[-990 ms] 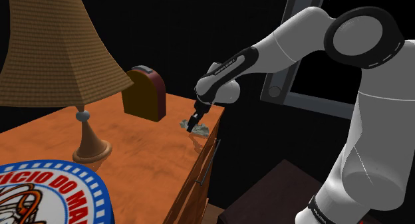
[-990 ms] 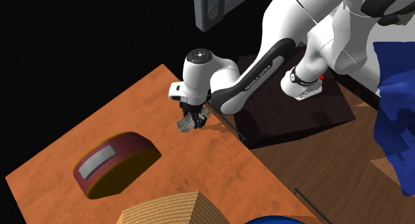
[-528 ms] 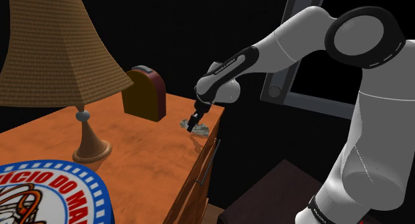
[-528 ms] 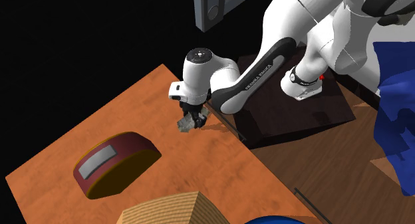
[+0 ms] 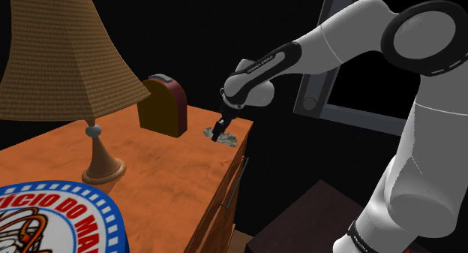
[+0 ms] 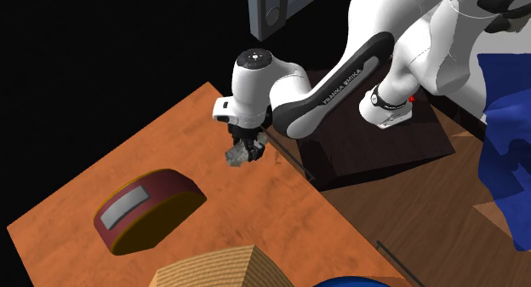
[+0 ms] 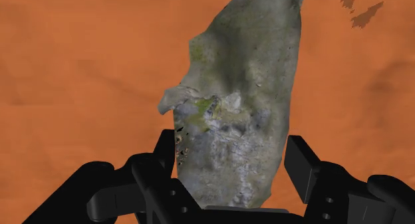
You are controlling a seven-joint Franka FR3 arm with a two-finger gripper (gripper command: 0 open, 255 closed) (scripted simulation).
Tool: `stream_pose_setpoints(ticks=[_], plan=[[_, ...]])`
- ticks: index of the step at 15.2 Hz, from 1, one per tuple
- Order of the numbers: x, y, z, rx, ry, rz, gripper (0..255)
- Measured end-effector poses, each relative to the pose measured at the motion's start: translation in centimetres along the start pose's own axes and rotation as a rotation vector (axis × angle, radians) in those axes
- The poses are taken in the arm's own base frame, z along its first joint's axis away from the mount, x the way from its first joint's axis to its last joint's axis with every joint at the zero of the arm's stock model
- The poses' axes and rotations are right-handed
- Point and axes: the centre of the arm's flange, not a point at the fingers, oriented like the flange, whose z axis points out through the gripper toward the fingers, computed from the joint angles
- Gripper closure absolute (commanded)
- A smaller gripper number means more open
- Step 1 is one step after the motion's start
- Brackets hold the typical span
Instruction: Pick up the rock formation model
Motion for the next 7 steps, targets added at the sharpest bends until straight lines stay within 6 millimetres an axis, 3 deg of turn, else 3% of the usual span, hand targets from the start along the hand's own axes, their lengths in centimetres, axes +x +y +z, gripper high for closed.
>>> stream_pose_setpoints(ticks=[7], plan=[[1.0,-0.4,-3.4,0.000,0.000,0.000,255]])
